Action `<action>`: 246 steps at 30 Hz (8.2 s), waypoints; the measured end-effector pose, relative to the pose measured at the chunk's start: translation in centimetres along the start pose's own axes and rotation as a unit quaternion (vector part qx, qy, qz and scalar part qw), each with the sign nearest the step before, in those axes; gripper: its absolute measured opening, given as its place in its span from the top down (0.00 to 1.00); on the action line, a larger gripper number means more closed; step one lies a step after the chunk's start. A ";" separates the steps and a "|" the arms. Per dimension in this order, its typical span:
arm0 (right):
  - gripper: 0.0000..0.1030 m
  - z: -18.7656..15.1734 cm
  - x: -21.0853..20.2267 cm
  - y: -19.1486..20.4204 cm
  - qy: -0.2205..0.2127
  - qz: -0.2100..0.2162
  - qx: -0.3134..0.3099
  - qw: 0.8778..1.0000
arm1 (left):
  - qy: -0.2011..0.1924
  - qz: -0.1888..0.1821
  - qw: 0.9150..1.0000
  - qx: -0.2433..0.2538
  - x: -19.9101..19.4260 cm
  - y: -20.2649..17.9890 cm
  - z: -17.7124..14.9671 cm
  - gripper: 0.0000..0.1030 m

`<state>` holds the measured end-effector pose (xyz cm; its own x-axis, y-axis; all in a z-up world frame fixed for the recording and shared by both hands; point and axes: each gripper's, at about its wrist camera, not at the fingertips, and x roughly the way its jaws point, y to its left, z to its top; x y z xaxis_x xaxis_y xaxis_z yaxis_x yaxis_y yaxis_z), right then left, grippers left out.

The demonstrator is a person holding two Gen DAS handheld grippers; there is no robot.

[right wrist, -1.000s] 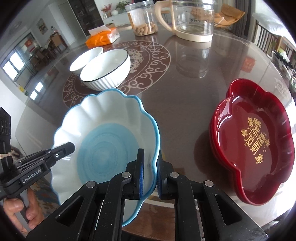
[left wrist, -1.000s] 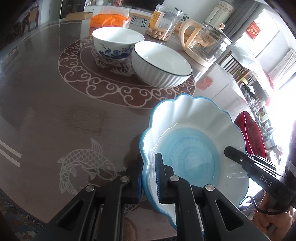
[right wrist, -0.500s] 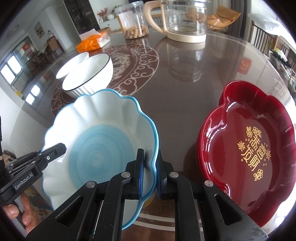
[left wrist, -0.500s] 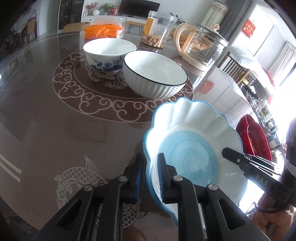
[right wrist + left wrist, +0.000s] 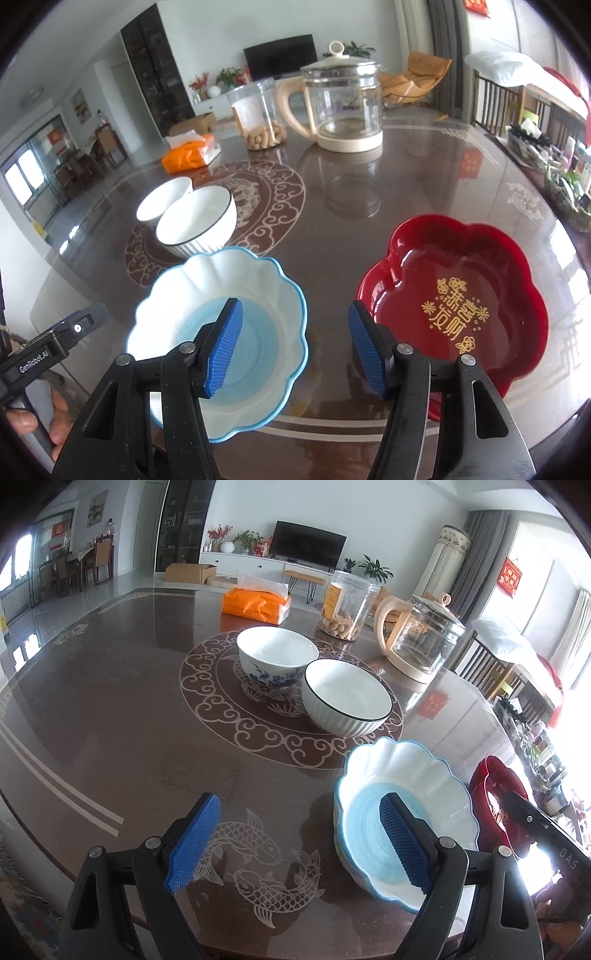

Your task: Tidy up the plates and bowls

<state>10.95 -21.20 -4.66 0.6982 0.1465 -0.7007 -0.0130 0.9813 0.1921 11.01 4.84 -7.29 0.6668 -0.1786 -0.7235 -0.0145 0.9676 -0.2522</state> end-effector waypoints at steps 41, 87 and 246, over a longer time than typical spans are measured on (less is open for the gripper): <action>0.28 -5.2 -8.7 3.7 -0.134 -0.036 -0.041 0.989 | -0.065 -0.002 0.998 0.021 -7.2 -2.3 -2.5 0.07; 0.28 -5.9 -7.4 4.3 -0.093 -0.047 -0.051 0.993 | -0.004 0.093 0.995 0.034 -4.4 -0.2 -2.8 0.07; 0.28 -3.4 -6.8 4.3 -0.055 -0.068 -0.024 0.996 | -0.051 -0.005 0.999 0.010 -6.7 -2.1 -1.4 0.12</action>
<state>3.70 -17.59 -1.41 0.7699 0.0001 -0.6381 0.0548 0.9963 0.0662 5.52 3.73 -2.83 0.7399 -0.1705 -0.6508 0.0065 0.9691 -0.2465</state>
